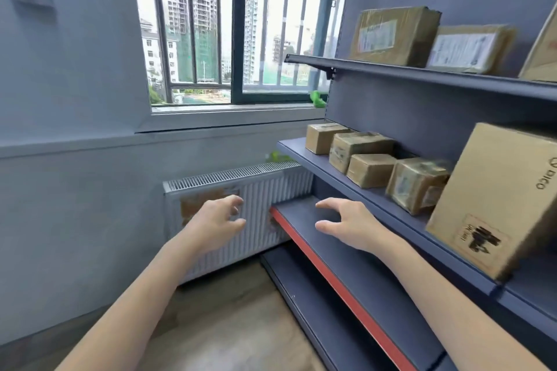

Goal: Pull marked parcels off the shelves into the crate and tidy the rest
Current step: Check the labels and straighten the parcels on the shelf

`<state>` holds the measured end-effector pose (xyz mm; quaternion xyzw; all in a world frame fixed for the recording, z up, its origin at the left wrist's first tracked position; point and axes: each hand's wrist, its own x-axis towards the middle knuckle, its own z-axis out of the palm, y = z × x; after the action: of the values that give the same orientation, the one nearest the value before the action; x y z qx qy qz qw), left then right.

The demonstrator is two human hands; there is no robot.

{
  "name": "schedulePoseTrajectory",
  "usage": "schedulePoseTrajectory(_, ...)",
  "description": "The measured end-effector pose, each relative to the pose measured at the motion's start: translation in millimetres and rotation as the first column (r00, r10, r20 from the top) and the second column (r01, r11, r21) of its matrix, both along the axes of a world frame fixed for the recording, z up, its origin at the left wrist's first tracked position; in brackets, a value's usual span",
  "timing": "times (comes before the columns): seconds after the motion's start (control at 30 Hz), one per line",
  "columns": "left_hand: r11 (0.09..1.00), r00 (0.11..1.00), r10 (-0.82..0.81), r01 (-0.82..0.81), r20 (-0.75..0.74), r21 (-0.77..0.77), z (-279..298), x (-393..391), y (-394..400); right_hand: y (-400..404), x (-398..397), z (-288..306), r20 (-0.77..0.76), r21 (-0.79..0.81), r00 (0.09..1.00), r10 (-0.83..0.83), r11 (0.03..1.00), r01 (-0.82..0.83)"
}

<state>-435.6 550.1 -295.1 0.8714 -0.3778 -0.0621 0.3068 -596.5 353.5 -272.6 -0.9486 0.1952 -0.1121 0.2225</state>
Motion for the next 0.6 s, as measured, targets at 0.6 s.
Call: schedulePoseTrajectory(0.6,0.998,0.997,-0.064,0.065,0.044,-0.011,9,180,-154,-145,185,-4,0.109,0.033,0.991,-0.076,0.997,0.073)
